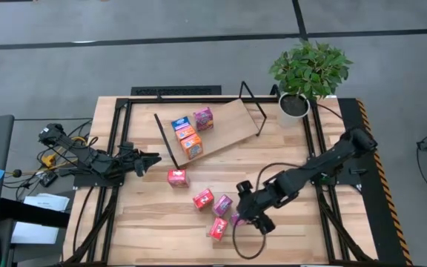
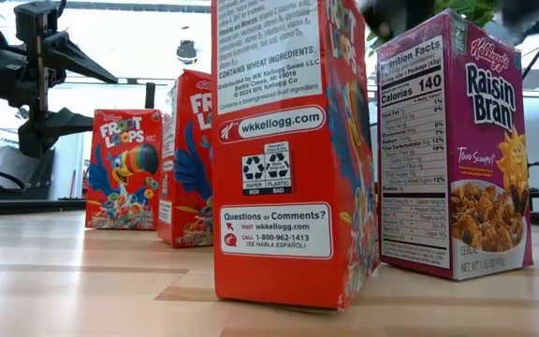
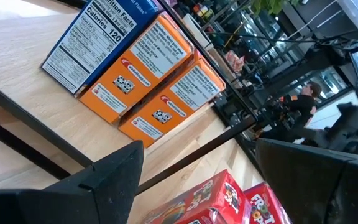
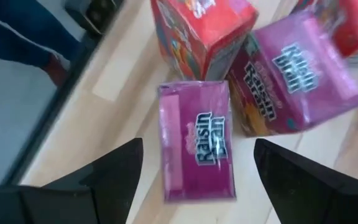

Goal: Stack cereal on shelf
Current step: Put the bottom purple cereal box on the shelf aligned with the other purple cereal box

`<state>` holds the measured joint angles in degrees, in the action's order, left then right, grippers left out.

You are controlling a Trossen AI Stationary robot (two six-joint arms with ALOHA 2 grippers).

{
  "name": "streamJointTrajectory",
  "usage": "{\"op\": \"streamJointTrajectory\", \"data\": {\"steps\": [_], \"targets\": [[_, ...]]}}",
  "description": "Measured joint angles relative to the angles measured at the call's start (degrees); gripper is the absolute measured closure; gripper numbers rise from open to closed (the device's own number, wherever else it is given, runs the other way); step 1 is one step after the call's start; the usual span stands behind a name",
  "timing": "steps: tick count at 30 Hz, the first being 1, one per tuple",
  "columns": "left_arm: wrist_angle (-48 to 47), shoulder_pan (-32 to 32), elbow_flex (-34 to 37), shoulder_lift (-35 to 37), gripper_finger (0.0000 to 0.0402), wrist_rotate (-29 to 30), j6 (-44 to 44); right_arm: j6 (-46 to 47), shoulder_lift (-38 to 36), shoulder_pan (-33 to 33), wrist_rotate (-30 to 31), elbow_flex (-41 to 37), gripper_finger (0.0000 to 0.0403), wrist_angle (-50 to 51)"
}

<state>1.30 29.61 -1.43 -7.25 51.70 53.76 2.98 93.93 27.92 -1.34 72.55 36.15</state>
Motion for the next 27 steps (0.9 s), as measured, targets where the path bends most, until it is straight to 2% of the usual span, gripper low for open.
{"op": "streamJointTrajectory", "data": {"steps": [8, 14, 23, 27], "targets": [[0.0, 0.0, 0.0, 0.0, 0.0101, -0.1, 0.5, 3.5, 6.3, 0.1, -0.8, 0.3, 0.0071, -0.4], [0.0, 0.0, 0.0, 0.0, 0.0101, -0.3, 0.5, 4.0, 5.2, 0.1, 0.0, 1.9, 0.0086, 0.8], [0.0, 0.0, 0.0, 0.0, 0.0101, -0.4, 0.1, 4.1, 4.8, -0.3, 0.5, 2.7, 0.0089, 2.3], [0.0, 0.0, 0.0, 0.0, 0.0101, -0.4, 0.1, 4.1, 4.8, -0.2, 1.3, 2.7, 0.0106, 2.2]]}}
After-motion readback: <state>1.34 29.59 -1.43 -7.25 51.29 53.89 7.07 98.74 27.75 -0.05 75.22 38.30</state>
